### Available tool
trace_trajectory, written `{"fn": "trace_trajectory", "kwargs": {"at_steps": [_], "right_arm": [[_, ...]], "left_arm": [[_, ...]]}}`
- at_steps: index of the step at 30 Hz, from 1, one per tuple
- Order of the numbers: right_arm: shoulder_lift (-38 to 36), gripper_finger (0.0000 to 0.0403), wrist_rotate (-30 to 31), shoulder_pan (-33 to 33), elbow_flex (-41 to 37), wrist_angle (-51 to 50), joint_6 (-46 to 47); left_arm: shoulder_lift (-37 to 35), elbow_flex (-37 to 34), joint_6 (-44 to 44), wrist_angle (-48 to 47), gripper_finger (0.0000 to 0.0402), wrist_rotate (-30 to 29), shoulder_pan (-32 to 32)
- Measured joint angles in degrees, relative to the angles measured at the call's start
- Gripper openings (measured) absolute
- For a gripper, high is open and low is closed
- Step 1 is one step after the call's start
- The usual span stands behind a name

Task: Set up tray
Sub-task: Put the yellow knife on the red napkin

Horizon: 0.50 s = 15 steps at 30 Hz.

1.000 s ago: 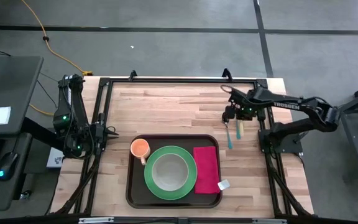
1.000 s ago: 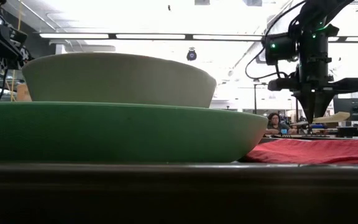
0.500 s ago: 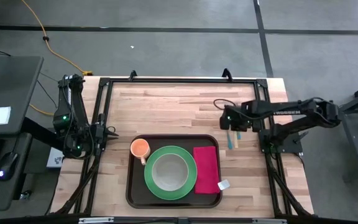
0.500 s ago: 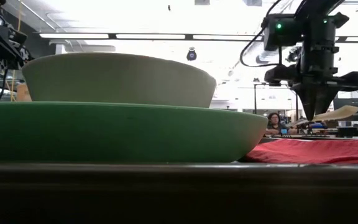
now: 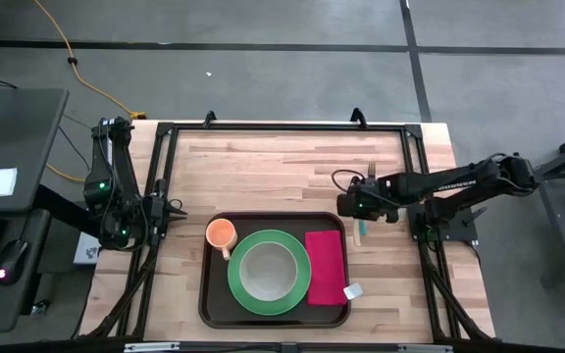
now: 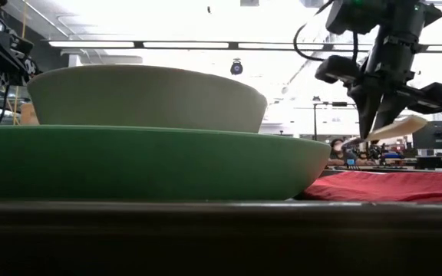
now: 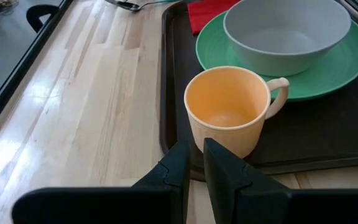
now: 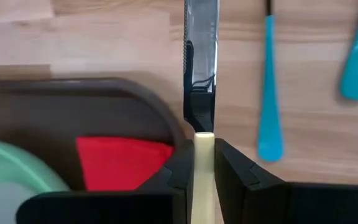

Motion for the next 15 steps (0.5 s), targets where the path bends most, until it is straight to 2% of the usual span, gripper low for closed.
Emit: {"fn": "trace_trajectory", "kwargs": {"at_steps": [15], "right_arm": [[0.07,0.0034,2.38,6.64,0.0,9.33,3.32]], "left_arm": [[0.02,0.02,0.0,0.05,0.0079,-0.02,-0.01]]}}
